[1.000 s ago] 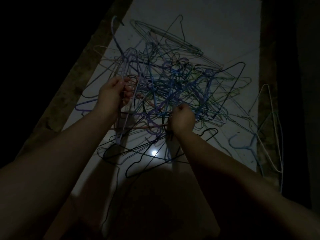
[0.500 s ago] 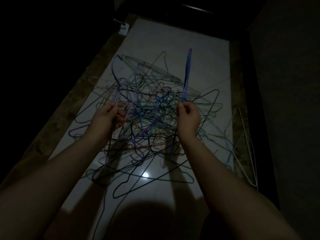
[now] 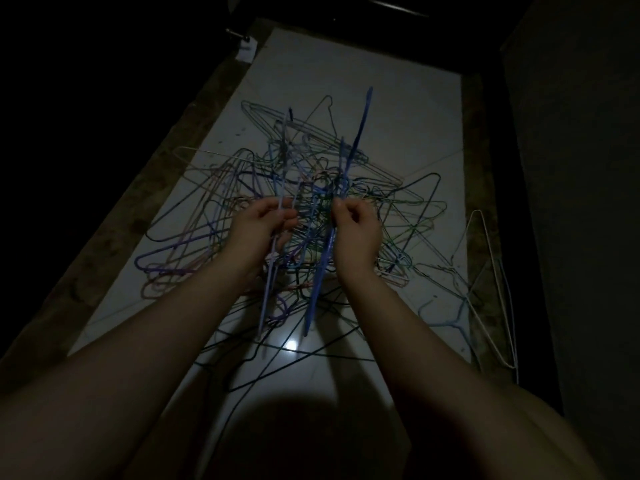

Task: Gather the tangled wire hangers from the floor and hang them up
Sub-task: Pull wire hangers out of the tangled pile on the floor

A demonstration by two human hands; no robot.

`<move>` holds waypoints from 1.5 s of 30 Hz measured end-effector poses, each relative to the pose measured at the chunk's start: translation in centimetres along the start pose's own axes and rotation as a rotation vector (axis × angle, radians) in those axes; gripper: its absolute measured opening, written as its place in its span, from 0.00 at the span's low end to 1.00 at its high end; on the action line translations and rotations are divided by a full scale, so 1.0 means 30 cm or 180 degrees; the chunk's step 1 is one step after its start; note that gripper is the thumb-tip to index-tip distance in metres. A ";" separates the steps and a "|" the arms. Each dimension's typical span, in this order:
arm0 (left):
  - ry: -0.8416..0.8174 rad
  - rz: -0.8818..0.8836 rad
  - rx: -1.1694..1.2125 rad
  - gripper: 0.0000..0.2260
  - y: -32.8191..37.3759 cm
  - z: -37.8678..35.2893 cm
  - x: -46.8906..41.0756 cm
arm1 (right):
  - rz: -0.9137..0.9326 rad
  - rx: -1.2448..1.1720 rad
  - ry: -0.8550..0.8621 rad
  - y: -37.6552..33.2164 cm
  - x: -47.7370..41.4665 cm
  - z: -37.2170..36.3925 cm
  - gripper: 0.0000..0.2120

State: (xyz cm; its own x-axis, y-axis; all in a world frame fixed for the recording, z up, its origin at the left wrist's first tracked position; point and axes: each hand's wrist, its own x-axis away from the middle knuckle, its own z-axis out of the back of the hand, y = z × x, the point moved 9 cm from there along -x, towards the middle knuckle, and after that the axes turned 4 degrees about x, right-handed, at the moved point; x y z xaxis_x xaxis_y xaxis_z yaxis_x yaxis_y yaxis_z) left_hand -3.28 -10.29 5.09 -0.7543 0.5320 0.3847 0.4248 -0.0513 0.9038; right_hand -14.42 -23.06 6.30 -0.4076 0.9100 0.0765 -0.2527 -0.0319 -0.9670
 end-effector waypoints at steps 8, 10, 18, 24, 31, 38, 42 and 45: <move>-0.0293 0.0486 -0.0023 0.09 -0.084 -0.073 0.003 | -0.0091 0.0124 -0.0231 0.069 0.063 -0.100 0.08; -0.0343 0.0469 0.0076 0.09 -0.082 -0.074 -0.001 | -0.0076 0.0031 -0.0216 0.062 0.071 -0.104 0.09; -0.0527 0.0413 0.0230 0.13 -0.052 -0.004 -0.018 | -0.0057 -0.0212 -0.0382 0.045 0.087 -0.191 0.10; -0.0367 0.0190 -0.0256 0.19 0.003 0.107 -0.056 | 0.0074 -0.0226 -0.0665 0.032 0.089 -0.262 0.10; 0.0012 -0.0257 -0.0446 0.16 0.144 0.264 -0.065 | -0.0455 -0.0165 -0.0115 0.187 0.063 -0.241 0.10; 0.0223 -0.0390 -0.0598 0.14 0.168 0.360 -0.061 | -0.0739 0.0423 -0.0703 0.322 0.095 -0.352 0.13; 0.0385 -0.0430 -0.0711 0.14 0.176 0.425 -0.057 | -0.0825 0.0568 -0.1349 0.362 0.147 -0.471 0.19; 0.0429 -0.0445 -0.0749 0.14 0.178 0.458 -0.057 | -0.0891 0.0592 -0.1687 0.374 0.195 -0.563 0.21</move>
State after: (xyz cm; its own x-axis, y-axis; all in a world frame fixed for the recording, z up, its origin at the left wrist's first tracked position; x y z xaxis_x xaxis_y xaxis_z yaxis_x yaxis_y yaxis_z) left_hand 7.16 0.13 6.68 -0.8635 0.4317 0.2606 0.1963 -0.1882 0.9623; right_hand -4.83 -11.12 -8.22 -0.6716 0.5670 0.4770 -0.5419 0.0632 -0.8381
